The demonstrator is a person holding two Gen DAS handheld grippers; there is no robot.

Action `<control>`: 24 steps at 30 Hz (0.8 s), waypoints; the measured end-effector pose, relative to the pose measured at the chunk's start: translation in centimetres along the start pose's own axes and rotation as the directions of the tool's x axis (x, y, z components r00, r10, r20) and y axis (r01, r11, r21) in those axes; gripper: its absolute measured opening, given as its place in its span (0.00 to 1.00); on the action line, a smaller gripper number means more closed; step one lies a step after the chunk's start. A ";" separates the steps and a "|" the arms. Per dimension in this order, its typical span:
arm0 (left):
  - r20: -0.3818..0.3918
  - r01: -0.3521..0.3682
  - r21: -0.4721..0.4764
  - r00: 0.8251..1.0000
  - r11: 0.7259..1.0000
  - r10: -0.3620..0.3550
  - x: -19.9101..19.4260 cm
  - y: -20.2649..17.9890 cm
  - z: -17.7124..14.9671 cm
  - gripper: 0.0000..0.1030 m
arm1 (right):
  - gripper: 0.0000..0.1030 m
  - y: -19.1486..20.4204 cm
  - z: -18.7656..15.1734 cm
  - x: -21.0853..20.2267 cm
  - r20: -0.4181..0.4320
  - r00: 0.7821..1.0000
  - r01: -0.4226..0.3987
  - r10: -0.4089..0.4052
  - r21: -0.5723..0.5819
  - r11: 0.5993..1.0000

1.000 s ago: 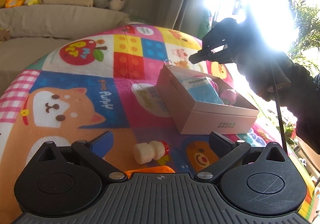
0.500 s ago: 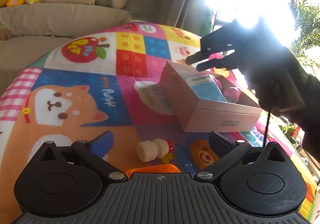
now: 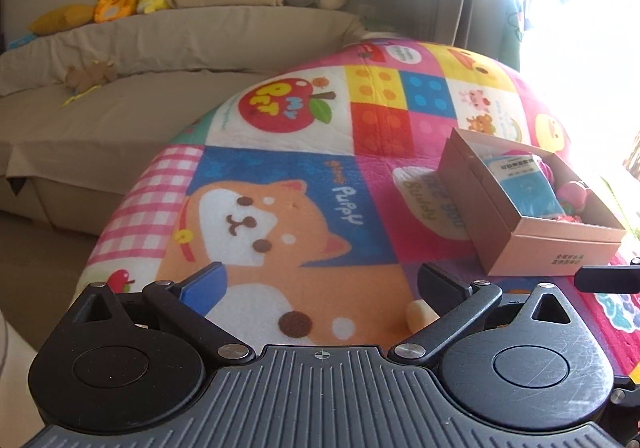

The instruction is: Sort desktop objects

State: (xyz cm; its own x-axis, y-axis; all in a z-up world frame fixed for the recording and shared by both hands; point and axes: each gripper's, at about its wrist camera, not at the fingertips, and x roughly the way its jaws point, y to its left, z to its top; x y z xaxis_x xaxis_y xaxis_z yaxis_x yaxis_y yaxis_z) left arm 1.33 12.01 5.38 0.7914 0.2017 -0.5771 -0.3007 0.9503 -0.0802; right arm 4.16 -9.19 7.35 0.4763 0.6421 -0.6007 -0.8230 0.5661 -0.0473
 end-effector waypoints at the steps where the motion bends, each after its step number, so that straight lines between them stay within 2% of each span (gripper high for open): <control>1: 0.000 -0.015 0.008 1.000 1.000 0.015 -0.4 0.1 0.0 1.00 | 0.82 0.2 0.2 0.3 0.003 1.000 -0.006 0.006 0.008 1.000; 4: -0.005 -0.057 0.028 0.998 0.998 0.058 -1.3 0.5 -0.1 1.00 | 0.82 -0.9 1.3 2.6 -0.042 0.999 -0.024 0.030 0.126 0.992; 6: -0.010 -0.095 0.037 0.995 0.995 0.095 -1.7 0.7 -0.2 1.00 | 0.82 -2.4 1.9 4.9 -0.093 0.993 -0.051 0.076 0.248 0.967; 7: -0.010 -0.139 0.046 0.990 0.989 0.140 -1.8 0.9 -0.3 1.00 | 0.82 -3.0 2.0 6.1 -0.113 0.988 -0.063 0.101 0.300 0.952; 8: -0.017 -0.137 0.049 0.990 0.989 0.138 -1.9 1.2 -0.3 1.00 | 0.82 -3.4 2.2 7.2 -0.126 0.983 -0.084 0.133 0.340 0.937; 10: -0.031 -0.128 0.037 0.991 0.991 0.129 -2.2 1.7 -0.4 1.00 | 0.81 -3.7 2.4 8.8 -0.153 0.980 -0.061 0.129 0.386 0.921; 12: -0.028 -0.138 0.048 0.990 0.989 0.140 -2.5 1.7 -0.6 1.00 | 0.77 -3.7 2.3 9.7 -0.160 0.979 -0.053 0.126 0.399 0.915; 14: -0.030 -0.137 0.055 0.990 0.989 0.139 -2.7 1.6 -0.7 1.00 | 0.61 -3.6 2.0 10.2 -0.180 0.976 -0.040 0.120 0.397 0.917; 17: -0.036 -0.125 0.064 0.991 0.990 0.128 -2.7 1.1 -0.8 1.00 | 0.46 -3.8 1.7 9.5 -0.190 0.977 -0.023 0.097 0.362 0.932; 21: -0.043 -0.093 0.096 0.994 0.991 0.097 -2.7 -0.2 -1.1 1.00 | 0.45 -5.0 0.0 7.2 -0.200 0.979 0.050 0.020 0.340 0.939; 24: -0.054 -0.066 0.127 0.996 0.990 0.073 -2.4 -1.4 -1.4 1.00 | 0.45 -7.1 -2.3 4.3 -0.205 0.977 0.130 -0.060 0.349 0.928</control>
State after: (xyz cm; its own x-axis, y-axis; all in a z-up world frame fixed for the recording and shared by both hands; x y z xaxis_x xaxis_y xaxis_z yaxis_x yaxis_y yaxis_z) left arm -0.89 9.89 5.77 0.7376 0.2575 -0.6242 -0.2819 0.9574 0.0618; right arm 11.34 -11.63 3.24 0.4510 0.4876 -0.7476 -0.5941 0.7890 0.1563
